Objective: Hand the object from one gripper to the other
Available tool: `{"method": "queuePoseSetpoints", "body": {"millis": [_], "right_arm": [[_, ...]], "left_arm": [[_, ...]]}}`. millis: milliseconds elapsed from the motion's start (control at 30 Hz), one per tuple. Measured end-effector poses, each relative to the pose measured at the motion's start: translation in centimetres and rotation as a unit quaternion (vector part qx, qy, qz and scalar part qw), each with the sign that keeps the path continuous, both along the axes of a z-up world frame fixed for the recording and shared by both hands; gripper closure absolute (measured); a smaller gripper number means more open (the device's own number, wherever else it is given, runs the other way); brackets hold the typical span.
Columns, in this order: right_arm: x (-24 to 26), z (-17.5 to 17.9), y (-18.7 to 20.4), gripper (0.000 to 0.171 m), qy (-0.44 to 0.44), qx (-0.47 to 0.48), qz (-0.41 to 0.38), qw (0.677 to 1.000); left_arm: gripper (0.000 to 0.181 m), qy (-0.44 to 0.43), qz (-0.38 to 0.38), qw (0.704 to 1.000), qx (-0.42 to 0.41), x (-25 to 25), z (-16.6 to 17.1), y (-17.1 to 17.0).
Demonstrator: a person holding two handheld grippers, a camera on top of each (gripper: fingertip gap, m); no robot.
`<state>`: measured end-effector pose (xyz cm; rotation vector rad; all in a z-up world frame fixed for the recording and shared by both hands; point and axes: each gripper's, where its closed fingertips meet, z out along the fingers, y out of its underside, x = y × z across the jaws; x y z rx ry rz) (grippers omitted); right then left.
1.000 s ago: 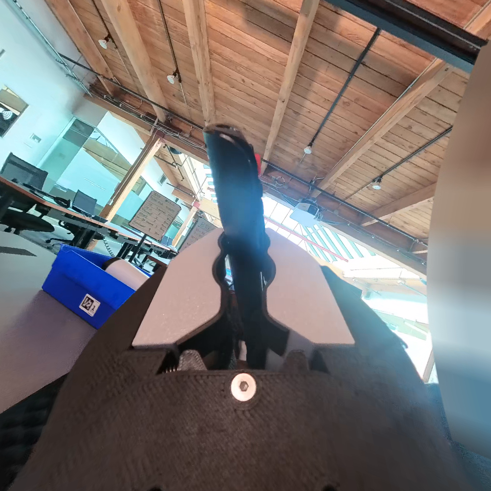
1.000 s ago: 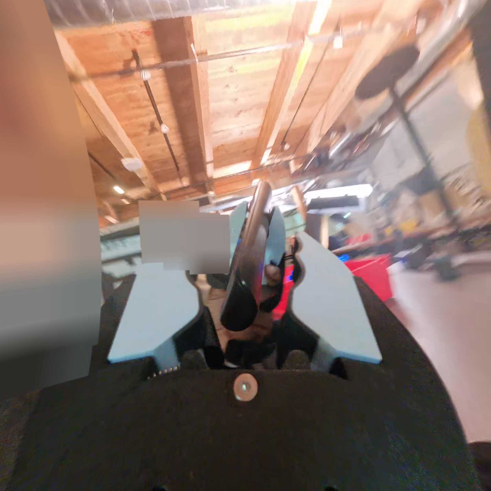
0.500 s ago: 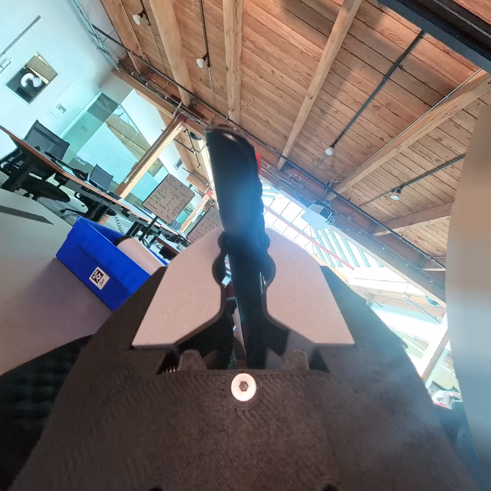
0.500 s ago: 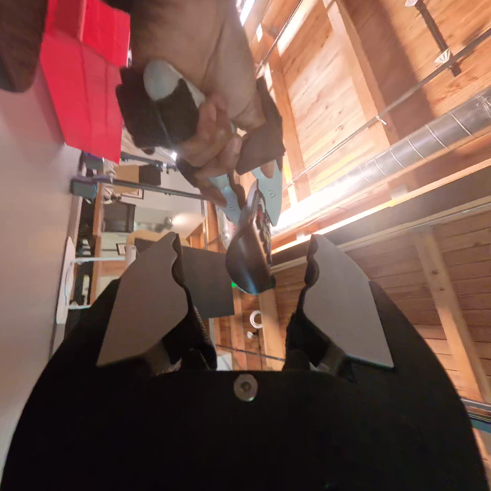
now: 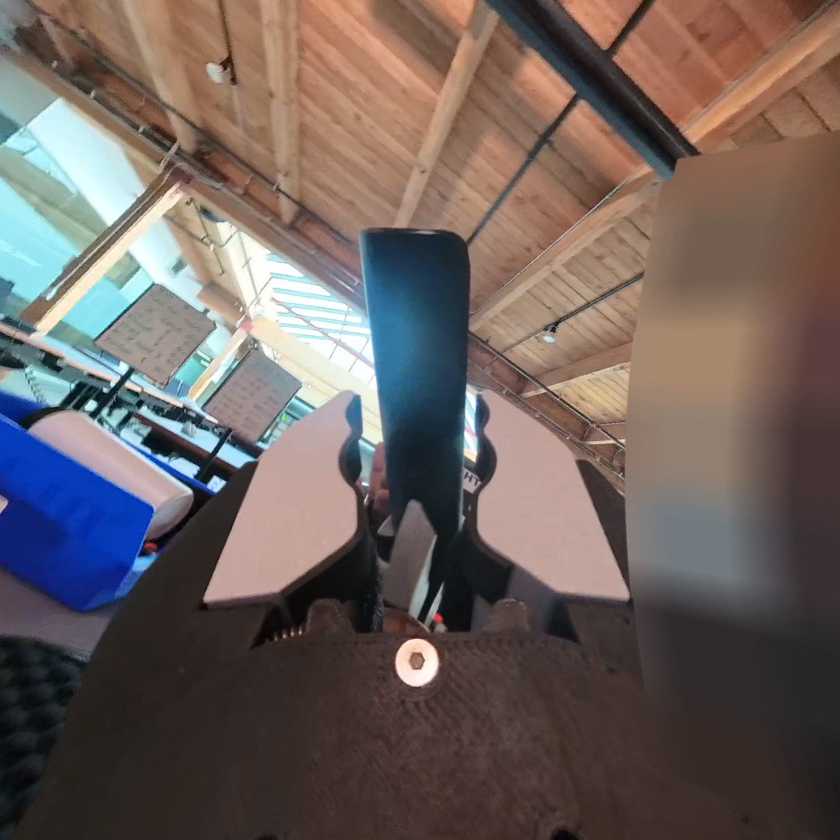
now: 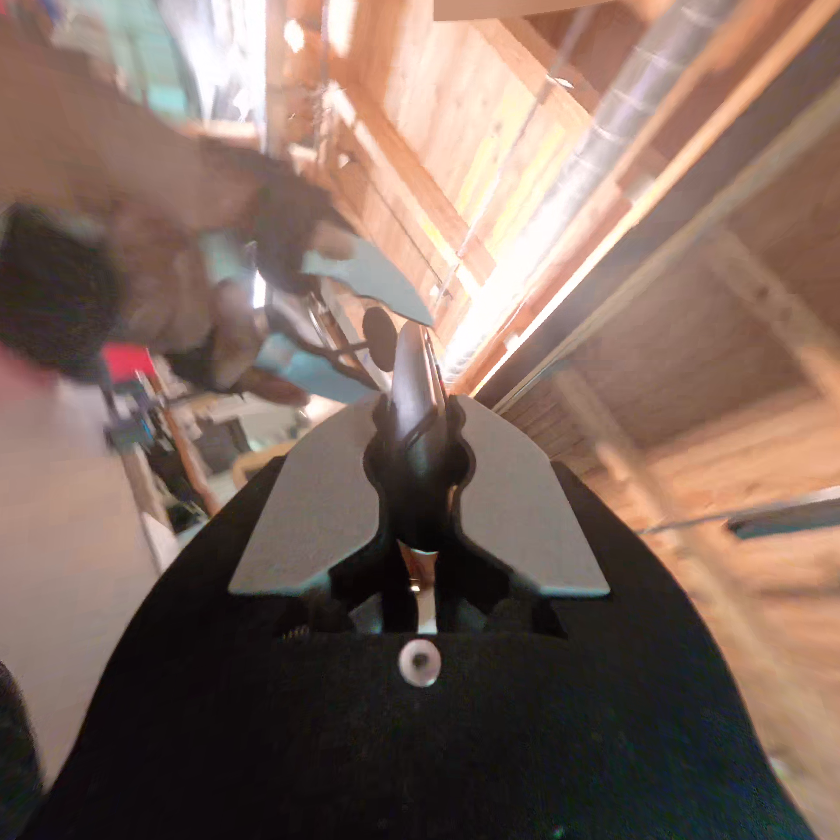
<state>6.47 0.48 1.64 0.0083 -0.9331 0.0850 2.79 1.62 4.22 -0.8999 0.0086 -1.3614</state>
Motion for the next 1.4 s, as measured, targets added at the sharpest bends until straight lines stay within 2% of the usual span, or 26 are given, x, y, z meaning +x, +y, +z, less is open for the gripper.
{"method": "queuePoseSetpoints", "body": {"millis": [67,133,167,200,267,333,367,433,500,533,633,667,733,800,900,967,1000,1033,1100,1167,1200,1233,1267,1300,1367,1400], "right_arm": [[1.4,1.7,0.4,0.146,0.019,-0.127,0.108,0.986],[2.5,3.0,1.0,0.146,0.026,-0.269,0.251,0.929],[3.0,3.5,1.4,0.146,0.025,-0.339,0.328,0.881],[3.4,3.9,2.0,0.146,0.026,-0.408,0.404,0.818],[3.6,4.0,3.2,0.146,0.017,-0.525,0.537,0.660],[2.8,3.3,4.3,0.146,0.003,-0.605,0.612,0.509],[2.2,2.8,4.6,0.147,-0.003,-0.629,0.634,0.450],[1.0,1.6,4.5,0.147,-0.015,-0.661,0.650,0.375],[-0.1,0.6,3.7,0.147,-0.038,-0.682,0.651,0.331],[-0.6,0.2,3.2,0.147,-0.050,-0.689,0.649,0.321],[-1.6,-0.7,2.2,0.147,-0.068,-0.698,0.637,0.320],[-1.8,-0.9,2.0,0.147,-0.071,-0.701,0.634,0.319],[-2.1,-1.3,1.8,0.147,-0.077,-0.707,0.629,0.316],[-2.3,-1.4,2.0,0.147,-0.071,-0.708,0.618,0.334],[-2.1,-1.1,1.9,0.142,-0.077,-0.695,0.605,0.380],[-1.5,-0.2,2.1,0.115,-0.061,-0.668,0.596,0.442],[-1.2,0.2,2.3,0.101,-0.050,-0.646,0.581,0.493],[-0.9,0.7,2.3,0.087,-0.043,-0.614,0.558,0.556],[-0.3,1.2,1.6,0.067,-0.050,-0.504,0.485,0.713],[-0.2,0.7,0.4,0.056,-0.076,-0.348,0.369,0.859],[-0.3,0.2,-0.2,0.054,-0.090,-0.261,0.306,0.911],[-0.3,-0.4,-0.5,0.054,-0.099,-0.173,0.240,0.950],[-0.3,-1.1,-0.7,0.057,-0.101,-0.082,0.170,0.977],[-0.4,-1.8,-0.7,0.061,-0.101,0.008,0.099,0.990],[-1.1,-3.2,-0.2,0.068,-0.105,0.139,-0.016,0.985],[-1.4,-3.6,0.2,0.070,-0.104,0.170,-0.049,0.979]], "left_arm": [[0.130,0.007,0.021,0.999,0.027,-0.2,0.5,-0.5],[0.125,0.023,0.046,0.998,0.044,-0.3,0.7,-0.7],[0.123,0.034,0.060,0.996,0.049,-0.3,0.7,-0.7],[0.120,0.043,0.074,0.995,0.054,-0.3,0.7,-0.7],[0.117,0.059,0.099,0.991,0.063,-0.3,0.7,-0.6],[0.114,0.076,0.115,0.988,0.068,0.0,0.5,-0.5],[0.114,0.086,0.120,0.987,0.068,0.2,0.4,-0.4],[0.113,0.102,0.131,0.984,0.066,0.5,0.1,-0.1],[0.113,0.104,0.140,0.983,0.066,0.4,-0.1,0.0],[0.113,0.100,0.142,0.983,0.065,0.2,0.0,0.0],[0.116,0.088,0.143,0.984,0.053,-0.4,-0.1,0.2],[0.122,0.084,0.143,0.985,0.050,-0.6,-0.1,0.2],[0.156,0.084,0.138,0.986,0.049,-0.8,-0.2,0.1],[0.158,0.088,0.142,0.985,0.033,-1.1,-0.4,0.5],[0.159,0.068,0.124,0.990,0.017,-1.4,-0.4,0.6],[0.159,0.048,0.114,0.992,0.008,-1.9,-0.3,0.5],[0.160,0.040,0.110,0.993,0.003,-2.1,-0.3,0.6],[0.159,0.034,0.107,0.994,-0.002,-2.4,-0.2,0.6],[0.159,0.031,0.104,0.994,-0.010,-2.7,-0.2,0.6],[0.160,0.032,0.106,0.994,-0.022,-2.9,-0.3,0.9],[0.160,0.030,0.105,0.994,-0.024,-3.0,-0.3,0.9],[0.159,0.026,0.103,0.994,-0.027,-3.2,-0.3,0.9],[0.159,0.021,0.101,0.994,-0.032,-3.3,-0.4,1.0],[0.160,0.018,0.099,0.994,-0.037,-3.3,-0.4,1.1],[0.160,0.014,0.093,0.995,-0.045,-3.2,-0.6,1.2],[0.160,0.012,0.090,0.995,-0.050,-3.1,-0.7,1.3]]}}
